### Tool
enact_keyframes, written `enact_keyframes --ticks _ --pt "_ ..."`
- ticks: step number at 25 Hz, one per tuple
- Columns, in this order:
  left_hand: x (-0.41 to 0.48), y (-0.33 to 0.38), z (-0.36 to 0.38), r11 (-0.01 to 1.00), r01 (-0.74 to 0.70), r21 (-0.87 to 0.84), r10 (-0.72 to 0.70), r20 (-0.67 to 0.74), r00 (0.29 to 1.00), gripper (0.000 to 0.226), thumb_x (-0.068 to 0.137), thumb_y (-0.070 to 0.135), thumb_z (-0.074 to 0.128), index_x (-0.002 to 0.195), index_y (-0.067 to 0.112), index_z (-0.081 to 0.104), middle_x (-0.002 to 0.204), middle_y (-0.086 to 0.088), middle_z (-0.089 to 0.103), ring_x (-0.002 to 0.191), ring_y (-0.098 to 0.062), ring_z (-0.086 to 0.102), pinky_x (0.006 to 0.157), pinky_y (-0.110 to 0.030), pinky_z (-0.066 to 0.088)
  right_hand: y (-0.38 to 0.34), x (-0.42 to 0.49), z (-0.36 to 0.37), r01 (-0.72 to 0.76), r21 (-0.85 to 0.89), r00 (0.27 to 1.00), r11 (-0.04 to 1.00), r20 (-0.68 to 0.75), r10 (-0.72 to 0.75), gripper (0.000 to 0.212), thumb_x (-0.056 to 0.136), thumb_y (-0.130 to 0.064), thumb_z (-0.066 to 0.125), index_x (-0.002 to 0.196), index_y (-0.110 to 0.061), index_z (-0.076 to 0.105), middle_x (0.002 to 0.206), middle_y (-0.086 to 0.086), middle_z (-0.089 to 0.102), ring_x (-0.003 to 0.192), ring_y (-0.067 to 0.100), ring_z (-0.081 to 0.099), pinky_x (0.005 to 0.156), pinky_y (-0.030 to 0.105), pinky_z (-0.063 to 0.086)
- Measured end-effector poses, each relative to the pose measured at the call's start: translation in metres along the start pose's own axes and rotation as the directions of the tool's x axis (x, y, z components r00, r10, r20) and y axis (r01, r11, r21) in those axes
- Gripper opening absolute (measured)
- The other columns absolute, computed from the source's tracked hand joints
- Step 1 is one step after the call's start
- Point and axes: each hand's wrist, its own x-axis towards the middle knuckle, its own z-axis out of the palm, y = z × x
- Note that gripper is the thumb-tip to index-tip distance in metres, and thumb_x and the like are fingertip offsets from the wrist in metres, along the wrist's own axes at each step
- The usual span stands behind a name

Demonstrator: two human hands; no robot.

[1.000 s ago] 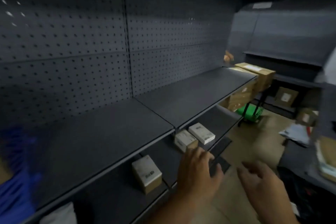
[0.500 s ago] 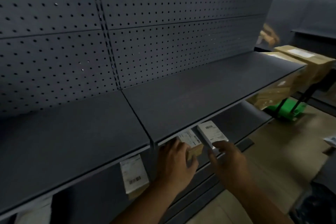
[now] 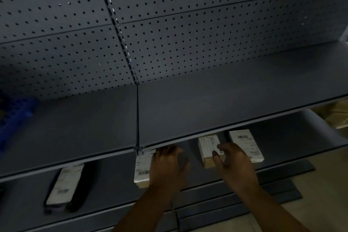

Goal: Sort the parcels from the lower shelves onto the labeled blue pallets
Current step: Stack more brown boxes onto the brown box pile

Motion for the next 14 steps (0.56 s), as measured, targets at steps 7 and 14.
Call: enact_keyframes --ticks 7,14 --pt "0.003 -0.142 0.073 0.922 0.373 -0.106 -0.388 -0.299 0.872 0.064 0.079 0.059 0.056 0.116 0.009 0.071 0.110 -0.018 0.070 0.098 -0.041 0.067 0.085 -0.046 0.054 0.084 0.050 0.071 -0.225 -0.065 0.973 0.972 0.029 0.227 0.065 0.070 -0.069 0.064 0.118 -0.027 0.060 0.111 0.001 0.064 0.100 0.023 0.064 0.086 0.038 0.054" --pt "-0.025 -0.194 0.145 0.681 0.653 -0.331 -0.684 0.029 0.729 0.110 0.058 0.093 0.062 0.142 0.024 0.047 0.134 -0.006 0.057 0.123 -0.027 0.054 0.106 -0.050 0.047 0.147 0.066 0.121 -0.375 0.211 0.924 0.903 0.163 0.345 0.043 0.070 -0.062 0.080 0.096 -0.030 0.066 0.094 -0.007 0.072 0.083 0.009 0.067 0.075 0.028 0.052"
